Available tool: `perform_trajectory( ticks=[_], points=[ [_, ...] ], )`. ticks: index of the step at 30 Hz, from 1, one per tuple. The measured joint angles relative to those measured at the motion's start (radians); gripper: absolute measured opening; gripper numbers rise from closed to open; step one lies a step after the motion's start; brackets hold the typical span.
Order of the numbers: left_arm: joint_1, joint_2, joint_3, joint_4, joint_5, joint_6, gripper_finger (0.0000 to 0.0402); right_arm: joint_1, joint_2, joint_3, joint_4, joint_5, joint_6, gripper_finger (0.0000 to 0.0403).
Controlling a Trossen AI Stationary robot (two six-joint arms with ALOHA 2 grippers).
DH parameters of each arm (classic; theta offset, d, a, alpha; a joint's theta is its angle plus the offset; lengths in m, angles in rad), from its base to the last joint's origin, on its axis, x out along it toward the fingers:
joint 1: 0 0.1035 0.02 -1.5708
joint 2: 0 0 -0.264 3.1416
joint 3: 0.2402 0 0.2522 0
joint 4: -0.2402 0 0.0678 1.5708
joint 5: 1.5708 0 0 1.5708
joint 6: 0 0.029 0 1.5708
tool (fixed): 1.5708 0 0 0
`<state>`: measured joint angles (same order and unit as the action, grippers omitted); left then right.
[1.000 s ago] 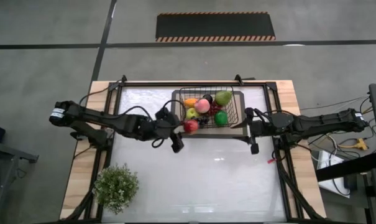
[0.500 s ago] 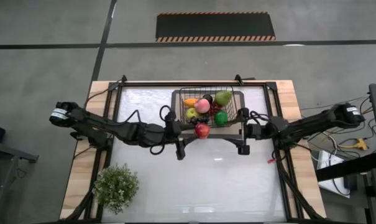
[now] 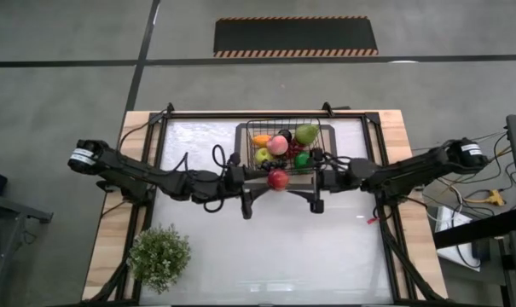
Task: Build produce basket
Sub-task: Put the red apple into the black wire basket
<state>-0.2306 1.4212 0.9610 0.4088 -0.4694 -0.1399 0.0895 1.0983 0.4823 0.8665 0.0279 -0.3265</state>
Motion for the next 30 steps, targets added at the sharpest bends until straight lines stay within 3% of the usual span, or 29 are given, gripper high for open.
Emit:
perform_trajectory(
  ticks=[6, 9, 16, 21, 30],
  points=[
    [0.001, 0.000, -0.026, 0.072, 0.000, 0.000, 0.0175, 0.000, 0.038, 0.082, -0.108, 0.002, 0.000, 0.0291],
    [0.001, 0.000, -0.031, 0.064, 0.000, -0.005, 0.0175, 0.000, 0.049, 0.120, -0.193, 0.056, 0.001, 0.0292],
    [-0.035, 0.009, -0.033, -0.236, 0.064, -0.093, 0.0175, 0.014, -0.019, 0.154, -0.577, 0.106, 0.119, 0.0280],
    [-0.048, 0.097, -0.038, -0.296, 0.067, -0.136, 0.0176, 0.054, -0.085, 0.182, -0.983, 0.104, 0.363, 0.0268],
    [-0.044, 0.158, -0.038, -0.243, 0.063, -0.073, 0.0176, 0.102, -0.125, 0.185, -1.567, 0.220, 1.015, 0.0246]
  ],
)
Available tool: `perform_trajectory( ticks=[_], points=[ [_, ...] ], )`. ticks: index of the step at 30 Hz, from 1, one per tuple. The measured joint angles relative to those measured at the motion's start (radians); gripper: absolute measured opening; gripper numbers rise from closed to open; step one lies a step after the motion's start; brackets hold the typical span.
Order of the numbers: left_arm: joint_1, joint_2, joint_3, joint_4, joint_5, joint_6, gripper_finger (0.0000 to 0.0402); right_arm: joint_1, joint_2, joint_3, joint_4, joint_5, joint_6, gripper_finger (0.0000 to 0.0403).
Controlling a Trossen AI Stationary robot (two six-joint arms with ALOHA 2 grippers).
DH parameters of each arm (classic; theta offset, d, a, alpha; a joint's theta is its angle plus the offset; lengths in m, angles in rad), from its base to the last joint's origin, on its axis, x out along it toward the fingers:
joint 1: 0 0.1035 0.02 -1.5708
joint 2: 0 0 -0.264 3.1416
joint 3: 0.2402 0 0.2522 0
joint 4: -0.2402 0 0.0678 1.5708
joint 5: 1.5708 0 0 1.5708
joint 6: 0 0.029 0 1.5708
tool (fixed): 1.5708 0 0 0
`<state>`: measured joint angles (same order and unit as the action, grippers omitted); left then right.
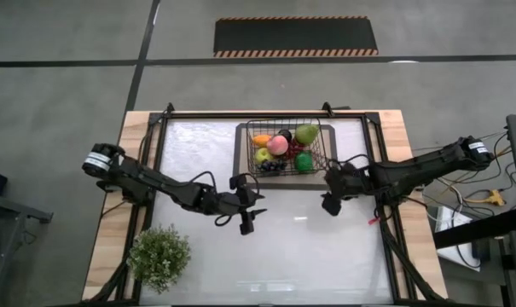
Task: Build produce basket
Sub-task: Put the red apple into the black wire basket
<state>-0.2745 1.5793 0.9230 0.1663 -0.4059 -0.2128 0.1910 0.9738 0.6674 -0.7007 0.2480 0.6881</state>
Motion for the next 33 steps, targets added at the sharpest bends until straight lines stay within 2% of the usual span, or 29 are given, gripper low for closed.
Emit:
perform_trajectory(
  ticks=[4, 9, 15, 20, 23, 26, 31, 33],
  points=[
    [0.000, -0.014, 0.000, 0.028, -0.004, 0.066, 0.0176, -0.002, -0.013, 0.000, -0.221, 0.000, 0.263, 0.0245],
    [0.000, -0.030, 0.001, 0.072, -0.020, 0.164, 0.0176, -0.004, -0.017, -0.001, -0.407, -0.010, 0.399, 0.0244],
    [0.002, -0.041, 0.001, 0.092, -0.022, 0.203, 0.0176, -0.004, -0.017, 0.000, -0.445, -0.124, 0.398, 0.0244],
    [0.009, -0.042, 0.001, 0.087, -0.022, 0.204, 0.0176, -0.004, -0.001, 0.042, -0.500, -0.136, 0.387, 0.0252],
    [0.013, -0.042, 0.001, 0.087, -0.022, 0.204, 0.0176, -0.004, 0.016, 0.078, -0.540, -0.158, 0.323, 0.0259],
    [0.013, -0.042, 0.001, 0.087, -0.022, 0.224, 0.0176, -0.004, 0.041, 0.091, -0.553, -0.232, 0.240, 0.0266],
    [0.013, -0.042, 0.001, 0.087, -0.022, 0.245, 0.0176, -0.015, 0.124, 0.092, -0.554, -0.319, 0.261, 0.0272],
    [0.013, -0.042, 0.001, 0.087, -0.022, 0.264, 0.0176, -0.015, 0.166, 0.092, -0.555, -0.374, 0.224, 0.0270]
  ],
)
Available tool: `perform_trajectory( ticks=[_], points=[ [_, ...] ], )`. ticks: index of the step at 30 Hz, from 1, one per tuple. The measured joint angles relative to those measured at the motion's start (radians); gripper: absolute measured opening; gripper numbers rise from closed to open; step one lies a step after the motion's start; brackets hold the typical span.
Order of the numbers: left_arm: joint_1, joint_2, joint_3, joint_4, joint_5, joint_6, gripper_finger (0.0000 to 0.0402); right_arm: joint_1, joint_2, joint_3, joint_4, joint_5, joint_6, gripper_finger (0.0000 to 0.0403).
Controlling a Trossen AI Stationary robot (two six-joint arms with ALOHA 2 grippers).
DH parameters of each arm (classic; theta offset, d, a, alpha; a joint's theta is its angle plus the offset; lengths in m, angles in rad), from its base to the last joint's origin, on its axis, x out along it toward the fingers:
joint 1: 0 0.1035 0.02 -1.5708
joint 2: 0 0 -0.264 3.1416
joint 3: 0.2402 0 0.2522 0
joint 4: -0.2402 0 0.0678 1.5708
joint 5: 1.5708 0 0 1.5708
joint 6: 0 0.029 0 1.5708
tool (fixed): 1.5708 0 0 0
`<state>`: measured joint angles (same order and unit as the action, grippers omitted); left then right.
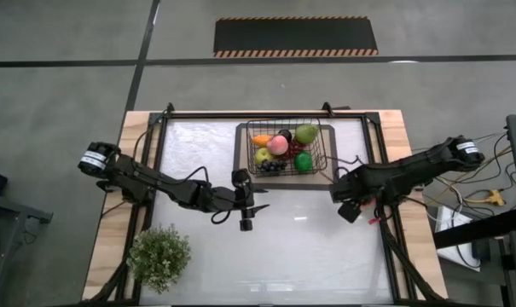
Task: Build produce basket
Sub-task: Put the red apple into the black wire basket
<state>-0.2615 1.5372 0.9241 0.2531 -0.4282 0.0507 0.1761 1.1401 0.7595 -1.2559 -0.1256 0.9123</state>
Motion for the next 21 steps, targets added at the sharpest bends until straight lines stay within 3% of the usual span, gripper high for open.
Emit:
perform_trajectory(
  ticks=[5, 12, 21],
  points=[
    [0.000, 0.000, 0.000, 0.009, 0.000, 0.039, 0.0176, 0.000, 0.110, 0.055, -0.068, -0.026, -0.214, 0.0262],
    [0.000, -0.001, 0.000, 0.018, 0.000, 0.043, 0.0176, -0.007, 0.241, 0.155, -0.234, 0.185, -0.438, 0.0260],
    [0.000, -0.001, 0.000, 0.016, 0.000, 0.045, 0.0176, -0.085, 0.363, 0.135, -0.251, 0.064, -0.305, 0.0341]
  ],
)
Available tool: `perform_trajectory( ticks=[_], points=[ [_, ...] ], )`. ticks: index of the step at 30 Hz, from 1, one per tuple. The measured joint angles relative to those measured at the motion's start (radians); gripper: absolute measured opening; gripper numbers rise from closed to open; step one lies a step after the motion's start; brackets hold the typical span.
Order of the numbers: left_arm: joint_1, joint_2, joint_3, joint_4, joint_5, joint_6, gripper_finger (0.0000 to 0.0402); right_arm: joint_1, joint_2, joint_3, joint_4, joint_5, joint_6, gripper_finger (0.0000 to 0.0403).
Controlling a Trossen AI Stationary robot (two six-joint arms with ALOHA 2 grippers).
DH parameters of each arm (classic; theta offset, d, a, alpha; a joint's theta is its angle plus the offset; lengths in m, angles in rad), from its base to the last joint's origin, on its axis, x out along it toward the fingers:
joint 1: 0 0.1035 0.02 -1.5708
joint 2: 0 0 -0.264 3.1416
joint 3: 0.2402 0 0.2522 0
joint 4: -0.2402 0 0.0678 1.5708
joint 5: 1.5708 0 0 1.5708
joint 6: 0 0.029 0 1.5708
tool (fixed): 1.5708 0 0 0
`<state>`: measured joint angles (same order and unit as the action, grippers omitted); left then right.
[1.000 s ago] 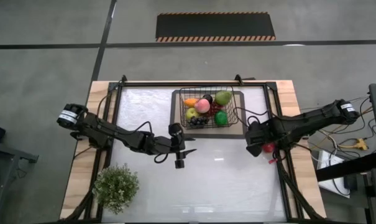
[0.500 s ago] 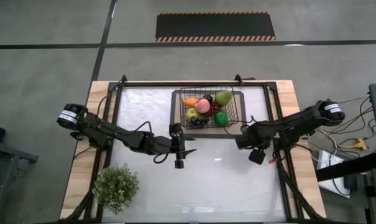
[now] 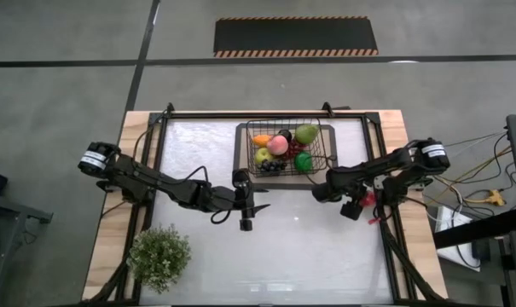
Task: Build produce basket
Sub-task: Put the red apple into the black wire basket
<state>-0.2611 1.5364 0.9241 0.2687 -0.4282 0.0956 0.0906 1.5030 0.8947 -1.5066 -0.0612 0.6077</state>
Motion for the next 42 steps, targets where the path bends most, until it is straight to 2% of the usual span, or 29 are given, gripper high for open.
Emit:
perform_trajectory(
  ticks=[4, 12, 17, 30, 42],
  points=[
    [0.000, 0.000, 0.000, -0.002, 0.000, 0.025, 0.0176, 0.000, 0.004, -0.012, 0.002, -0.002, 0.027, 0.0359],
    [0.000, 0.000, 0.000, -0.002, 0.000, 0.046, 0.0176, 0.000, -0.033, -0.049, 0.079, -0.039, 0.151, 0.0359],
    [0.000, 0.000, 0.000, -0.008, 0.000, 0.053, 0.0176, 0.000, -0.032, -0.085, 0.085, 0.002, 0.234, 0.0359],
    [0.000, 0.000, 0.000, -0.008, 0.000, 0.070, 0.0176, 0.000, -0.028, -0.083, 0.110, 0.046, 0.266, 0.0339],
    [-0.001, 0.000, 0.000, -0.008, 0.000, 0.070, 0.0176, 0.000, -0.028, -0.083, 0.115, 0.027, 0.249, 0.0327]
  ],
)
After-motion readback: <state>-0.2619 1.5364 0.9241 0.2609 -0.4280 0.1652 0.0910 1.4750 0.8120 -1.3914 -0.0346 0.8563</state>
